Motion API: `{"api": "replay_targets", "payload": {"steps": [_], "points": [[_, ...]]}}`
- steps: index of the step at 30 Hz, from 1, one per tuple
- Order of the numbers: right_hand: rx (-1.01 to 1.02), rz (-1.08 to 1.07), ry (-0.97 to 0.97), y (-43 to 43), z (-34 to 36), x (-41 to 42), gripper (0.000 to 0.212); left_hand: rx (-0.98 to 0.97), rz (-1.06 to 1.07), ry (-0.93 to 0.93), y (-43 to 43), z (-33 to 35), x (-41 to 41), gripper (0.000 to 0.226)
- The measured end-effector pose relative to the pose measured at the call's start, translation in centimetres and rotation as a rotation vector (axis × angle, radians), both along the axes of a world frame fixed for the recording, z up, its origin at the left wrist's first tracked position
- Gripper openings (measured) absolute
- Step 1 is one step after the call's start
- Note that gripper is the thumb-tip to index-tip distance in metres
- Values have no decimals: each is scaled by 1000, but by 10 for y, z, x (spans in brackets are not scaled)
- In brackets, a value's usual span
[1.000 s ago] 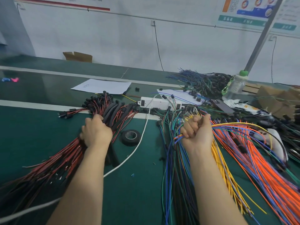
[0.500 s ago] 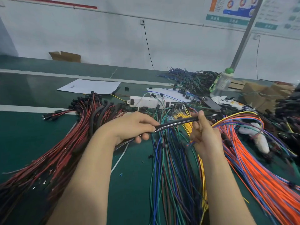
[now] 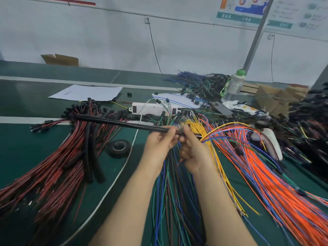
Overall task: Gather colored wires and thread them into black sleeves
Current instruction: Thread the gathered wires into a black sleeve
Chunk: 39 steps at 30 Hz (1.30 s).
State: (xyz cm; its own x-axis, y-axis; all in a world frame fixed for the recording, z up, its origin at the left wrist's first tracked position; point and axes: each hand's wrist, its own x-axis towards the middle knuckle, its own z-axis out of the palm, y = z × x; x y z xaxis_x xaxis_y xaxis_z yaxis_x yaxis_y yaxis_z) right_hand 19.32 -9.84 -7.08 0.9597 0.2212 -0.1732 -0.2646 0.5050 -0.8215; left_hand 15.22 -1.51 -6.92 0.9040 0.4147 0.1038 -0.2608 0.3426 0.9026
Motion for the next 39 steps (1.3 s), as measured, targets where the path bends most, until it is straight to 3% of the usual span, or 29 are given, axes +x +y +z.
{"api": "replay_targets", "payload": {"steps": [6,11,14,18,20,23,30,39], "points": [[37,-39,-168,-7,0,1,27,-303,90,15,14,-3,-2,7],[-60,35,-203,-2,-2,-4,33,-230,-100,-13,-8,-6,-4,14],[-59,12,-170,-7,3,-5,37,-331,-110,13,-10,-4,-4,9],[428,-95,-85,-31,16,3,42,-446,-131,26,-7,-6,-5,4],[646,-154,-100,-46,20,5,44,-424,-168,40,-9,-9,-7,12],[818,-190,-111,-54,22,4,45,-393,-220,44,-12,-14,-8,28],[945,-233,-90,-48,23,2,49,-324,-304,40,-23,-17,-8,12],[900,-305,-98,-52,22,6,52,-309,-357,73,-30,-18,-9,17]]}}
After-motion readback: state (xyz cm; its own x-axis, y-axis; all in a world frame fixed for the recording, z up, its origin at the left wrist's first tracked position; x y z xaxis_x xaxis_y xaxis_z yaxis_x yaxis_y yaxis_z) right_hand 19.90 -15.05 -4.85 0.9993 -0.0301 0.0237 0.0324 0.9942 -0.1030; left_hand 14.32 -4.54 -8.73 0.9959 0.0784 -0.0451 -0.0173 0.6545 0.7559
